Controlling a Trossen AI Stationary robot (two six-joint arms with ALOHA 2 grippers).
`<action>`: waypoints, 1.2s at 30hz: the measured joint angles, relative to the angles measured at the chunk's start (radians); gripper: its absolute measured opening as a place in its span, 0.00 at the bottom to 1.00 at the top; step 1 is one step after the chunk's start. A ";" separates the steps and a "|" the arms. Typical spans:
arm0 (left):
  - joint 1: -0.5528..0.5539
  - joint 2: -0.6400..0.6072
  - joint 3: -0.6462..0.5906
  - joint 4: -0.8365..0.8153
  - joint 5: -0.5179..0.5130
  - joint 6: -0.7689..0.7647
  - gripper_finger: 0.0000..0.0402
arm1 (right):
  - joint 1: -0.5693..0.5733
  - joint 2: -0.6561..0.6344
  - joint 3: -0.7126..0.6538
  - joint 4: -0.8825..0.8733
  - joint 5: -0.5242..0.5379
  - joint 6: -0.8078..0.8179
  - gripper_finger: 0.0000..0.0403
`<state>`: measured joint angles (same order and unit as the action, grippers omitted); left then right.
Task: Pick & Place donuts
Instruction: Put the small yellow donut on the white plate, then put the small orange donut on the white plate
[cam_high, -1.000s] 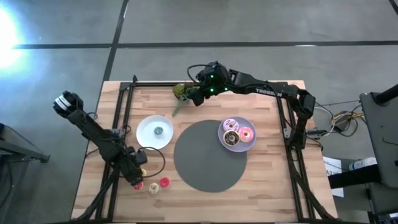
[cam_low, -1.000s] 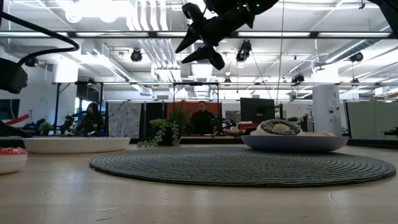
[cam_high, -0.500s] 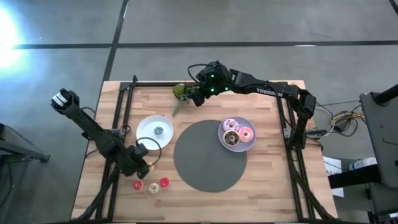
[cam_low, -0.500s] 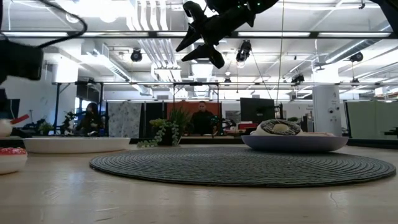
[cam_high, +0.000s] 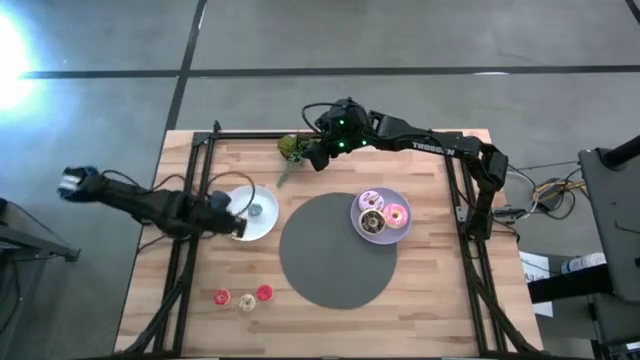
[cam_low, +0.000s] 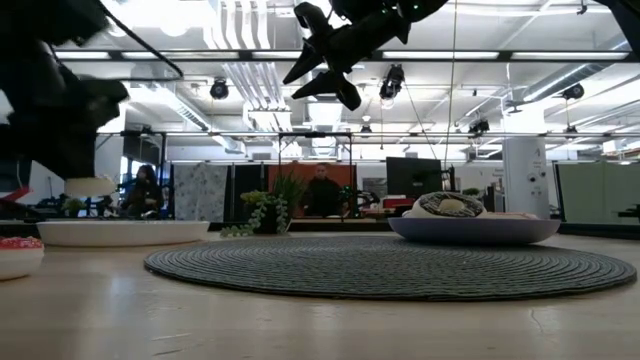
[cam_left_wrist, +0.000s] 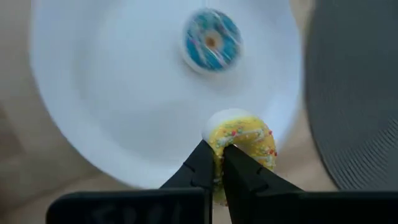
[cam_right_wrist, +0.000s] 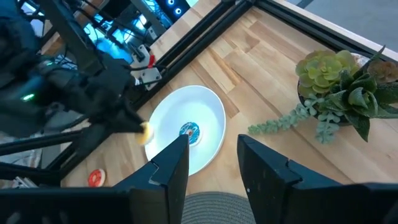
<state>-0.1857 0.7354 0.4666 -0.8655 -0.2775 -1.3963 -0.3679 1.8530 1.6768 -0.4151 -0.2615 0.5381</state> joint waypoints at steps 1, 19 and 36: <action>0.058 0.008 -0.006 0.001 0.021 0.042 0.00 | 0.000 0.000 0.000 0.000 0.000 0.000 0.32; 0.424 0.083 -0.063 0.064 0.172 0.509 0.20 | 0.001 0.000 0.000 0.000 0.000 0.001 0.31; 0.273 -0.007 0.083 -0.055 0.440 0.608 0.34 | 0.001 0.000 0.000 -0.021 0.000 0.001 0.31</action>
<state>0.0872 0.7282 0.5499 -0.9207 0.1621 -0.7881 -0.3668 1.8526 1.6768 -0.4359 -0.2615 0.5387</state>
